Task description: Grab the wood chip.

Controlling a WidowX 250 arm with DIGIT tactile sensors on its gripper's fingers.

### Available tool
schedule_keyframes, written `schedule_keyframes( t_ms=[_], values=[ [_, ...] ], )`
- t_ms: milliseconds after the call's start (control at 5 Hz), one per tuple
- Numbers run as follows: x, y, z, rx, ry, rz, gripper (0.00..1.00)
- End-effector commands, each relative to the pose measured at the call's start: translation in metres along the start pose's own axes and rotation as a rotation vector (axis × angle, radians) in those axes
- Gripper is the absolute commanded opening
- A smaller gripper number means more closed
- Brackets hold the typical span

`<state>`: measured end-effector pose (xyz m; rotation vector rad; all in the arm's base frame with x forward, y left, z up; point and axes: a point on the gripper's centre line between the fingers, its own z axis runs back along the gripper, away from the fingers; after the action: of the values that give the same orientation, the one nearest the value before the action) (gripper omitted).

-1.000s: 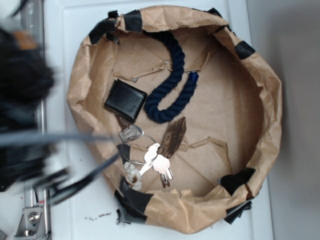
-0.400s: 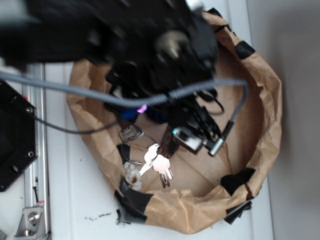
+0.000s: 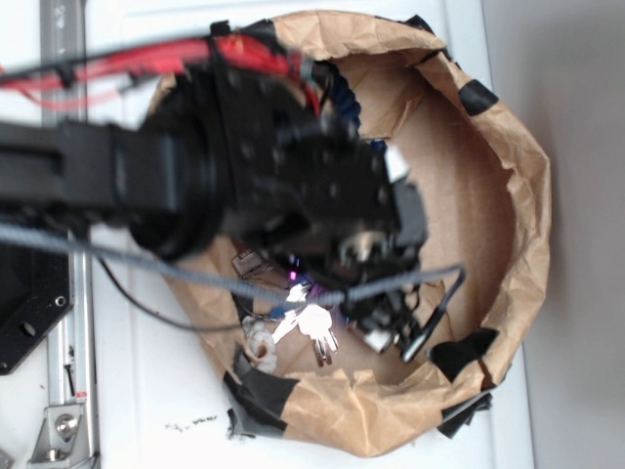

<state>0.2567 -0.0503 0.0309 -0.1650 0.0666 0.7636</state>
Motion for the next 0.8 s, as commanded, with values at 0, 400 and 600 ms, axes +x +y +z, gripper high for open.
schedule_keyframes(
  t_ms=[0, 400, 600],
  values=[
    [-0.018, -0.006, -0.02, 0.061, -0.003, -0.067, 0.0],
    [-0.024, -0.013, 0.003, -0.092, 0.19, -0.225, 0.0],
    [-0.015, -0.019, 0.052, -0.232, 0.154, -0.299, 0.0]
  ],
)
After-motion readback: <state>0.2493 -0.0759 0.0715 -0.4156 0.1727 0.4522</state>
